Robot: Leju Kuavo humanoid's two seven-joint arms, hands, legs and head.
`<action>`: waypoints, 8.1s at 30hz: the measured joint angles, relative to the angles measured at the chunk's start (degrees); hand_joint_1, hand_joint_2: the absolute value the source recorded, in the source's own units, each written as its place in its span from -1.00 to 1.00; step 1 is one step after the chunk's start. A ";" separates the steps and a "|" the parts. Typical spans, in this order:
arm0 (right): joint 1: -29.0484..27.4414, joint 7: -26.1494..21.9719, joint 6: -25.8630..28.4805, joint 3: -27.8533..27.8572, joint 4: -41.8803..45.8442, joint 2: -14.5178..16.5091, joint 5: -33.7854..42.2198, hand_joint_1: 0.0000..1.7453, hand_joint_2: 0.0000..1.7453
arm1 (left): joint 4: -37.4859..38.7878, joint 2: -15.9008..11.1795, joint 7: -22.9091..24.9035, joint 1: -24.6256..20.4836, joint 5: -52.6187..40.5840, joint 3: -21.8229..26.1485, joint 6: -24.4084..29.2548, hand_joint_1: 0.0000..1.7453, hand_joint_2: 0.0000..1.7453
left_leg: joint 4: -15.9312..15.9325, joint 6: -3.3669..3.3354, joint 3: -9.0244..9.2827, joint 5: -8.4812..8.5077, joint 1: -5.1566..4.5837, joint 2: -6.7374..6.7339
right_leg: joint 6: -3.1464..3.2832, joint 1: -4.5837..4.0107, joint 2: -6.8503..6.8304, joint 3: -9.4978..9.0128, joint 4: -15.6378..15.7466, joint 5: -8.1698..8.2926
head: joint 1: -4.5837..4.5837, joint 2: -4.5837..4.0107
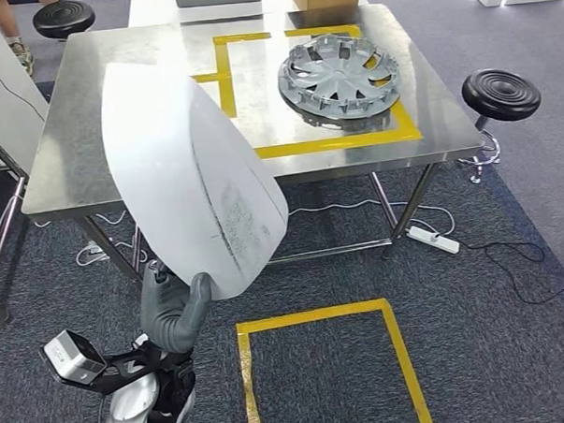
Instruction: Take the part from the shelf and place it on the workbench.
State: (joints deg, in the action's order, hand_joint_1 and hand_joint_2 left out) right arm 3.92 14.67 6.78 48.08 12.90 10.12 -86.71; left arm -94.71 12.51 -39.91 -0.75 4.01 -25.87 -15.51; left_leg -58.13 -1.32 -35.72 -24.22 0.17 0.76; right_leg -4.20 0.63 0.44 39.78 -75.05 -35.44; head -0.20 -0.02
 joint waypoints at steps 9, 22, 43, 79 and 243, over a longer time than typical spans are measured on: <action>0.09 0.03 0.00 0.14 0.00 0.00 -0.31 -1.00 1.00 | -0.09 0.16 0.15 -0.03 1.18 0.63 -0.82 1.00 1.00 | -0.30 2.07 1.47 -1.47 -0.31 0.26 | 1.84 -0.09 0.17 -5.68 15.96 9.76 | -0.10 0.00; 0.10 -0.33 -0.34 0.14 0.00 -0.01 -1.04 -1.00 1.00 | -0.41 -0.50 -0.07 -0.80 -0.10 0.05 -4.21 1.00 1.00 | 0.39 2.16 2.10 -1.80 -0.06 -0.37 | 1.13 0.14 0.24 -7.09 16.53 8.44 | -0.93 0.00; 0.16 -0.37 0.76 0.14 0.00 -0.09 -1.30 -1.00 1.00 | -0.42 -0.39 -0.11 -0.76 1.85 -0.02 -3.90 1.00 1.00 | -7.89 2.96 0.80 -8.56 -0.17 -0.07 | 2.69 0.06 0.04 -4.50 16.24 10.95 | -0.69 0.00; -0.09 -0.34 0.93 0.17 -0.24 -0.19 -1.82 -1.00 1.00 | -0.92 0.08 -0.15 0.18 1.46 0.68 -1.36 1.00 1.00 | -8.55 2.83 -1.34 -5.78 -0.15 -0.15 | 3.34 -0.16 0.31 -4.23 15.84 11.08 | -0.10 0.00; 3.02 3.04 -1.31 -8.63 -0.52 0.07 -1.84 -1.00 -1.00 | 23.63 -4.45 8.02 -22.59 -22.96 11.07 31.64 -1.00 -0.50 | 0.31 1.10 0.30 0.23 0.27 -0.13 | 0.36 -0.03 0.00 1.80 2.65 3.65 | 0.72 0.00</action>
State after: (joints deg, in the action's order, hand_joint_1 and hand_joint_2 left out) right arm 6.94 17.72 5.46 39.45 12.37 10.19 -88.55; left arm -71.08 8.06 -31.89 -23.34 -18.95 -14.80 16.14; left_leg -57.81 -0.22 -35.42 -24.00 0.43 0.63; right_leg -3.84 0.60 0.44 41.59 -72.41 -31.79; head 0.51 -0.02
